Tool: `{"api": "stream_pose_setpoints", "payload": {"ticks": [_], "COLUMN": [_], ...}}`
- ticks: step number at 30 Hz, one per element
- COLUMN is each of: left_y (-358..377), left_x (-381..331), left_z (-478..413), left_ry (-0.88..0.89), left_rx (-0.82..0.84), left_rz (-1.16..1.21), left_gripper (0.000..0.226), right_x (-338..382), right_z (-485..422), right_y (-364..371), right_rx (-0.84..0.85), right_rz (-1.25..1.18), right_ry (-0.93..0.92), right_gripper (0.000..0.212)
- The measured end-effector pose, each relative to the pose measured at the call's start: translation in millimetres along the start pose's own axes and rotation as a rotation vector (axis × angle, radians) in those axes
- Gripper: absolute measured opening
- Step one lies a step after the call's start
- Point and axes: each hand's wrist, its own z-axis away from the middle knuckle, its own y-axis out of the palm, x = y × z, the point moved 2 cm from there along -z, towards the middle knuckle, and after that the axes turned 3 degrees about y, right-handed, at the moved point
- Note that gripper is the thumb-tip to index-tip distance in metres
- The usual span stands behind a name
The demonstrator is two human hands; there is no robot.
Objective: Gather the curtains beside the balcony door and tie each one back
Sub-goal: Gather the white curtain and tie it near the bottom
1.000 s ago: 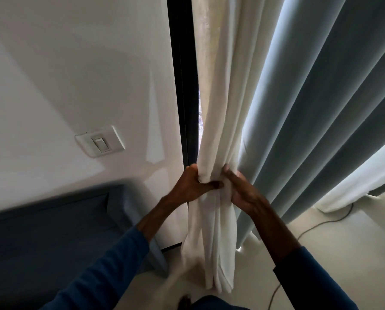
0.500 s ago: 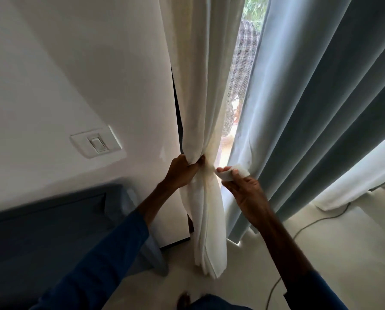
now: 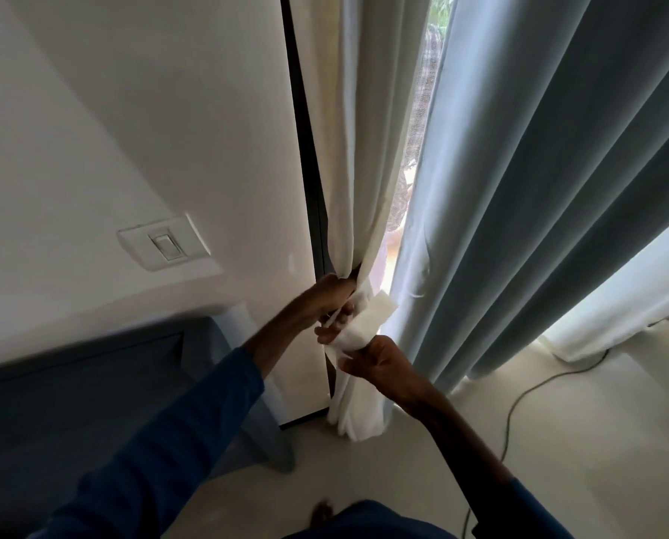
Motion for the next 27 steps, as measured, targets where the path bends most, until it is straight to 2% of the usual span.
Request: {"api": "stream_pose_setpoints", "payload": {"ticks": [3,4,6,9,10,11,13,15,18,21,24,27], "left_y": [1.7,0.7,-4.7,-12.7,-13.6,-13.0,-9.7,-6.7,-0.5,4.5,-2.3,-15.2], "left_x": [9.3,12.3,16.2,25.2,26.0,25.7,24.6,24.1,21.2,19.6,23.5,27.7], "left_z": [-0.7,-2.2,-1.7,3.0,7.5,12.2,20.3,25.2,33.5,42.0,44.2,43.9], "left_ry": [0.099,0.118,0.137,0.176,0.213,0.259,0.348,0.424,0.477,0.532,0.556,0.63], "left_rx": [-0.056,-0.044,0.034,0.175,0.2,0.216,0.216,0.156,0.048,-0.014,0.009,0.007], "left_rz": [0.116,0.131,0.182,0.21,0.164,0.105,-0.07,-0.335,-0.72,-0.879,-0.758,-0.565], "left_gripper": [0.04,0.039,0.035,0.033,0.033,0.029,0.032,0.042,0.036,0.039,0.042,0.033], "right_x": [-14.1,-21.3,-28.8,-27.3,-23.0,-16.8,-8.8,-1.7,0.8,-5.4,-12.4,-15.3], "right_z": [-4.8,-7.0,-11.9,-14.5,-15.9,-17.1,-23.7,-33.3,-47.5,-57.8,-58.7,-56.4], "right_y": [-5.5,-10.0,-22.2,-43.8,-49.7,-54.0,-57.4,-52.9,-43.2,-45.0,-47.1,-54.2], "right_rx": [0.287,0.306,0.142,-0.323,-0.445,-0.508,-0.487,-0.382,-0.341,-0.343,-0.253,-0.228], "right_rz": [0.247,0.343,0.447,0.289,0.248,0.266,0.383,0.491,0.526,0.495,0.442,0.437], "right_ry": [0.046,0.059,0.084,0.08,0.043,0.014,-0.015,-0.052,-0.134,-0.111,-0.09,-0.088], "right_gripper": [0.057,0.059,0.056,0.03,0.031,0.048,0.086,0.101,0.079,0.046,0.032,0.021]}}
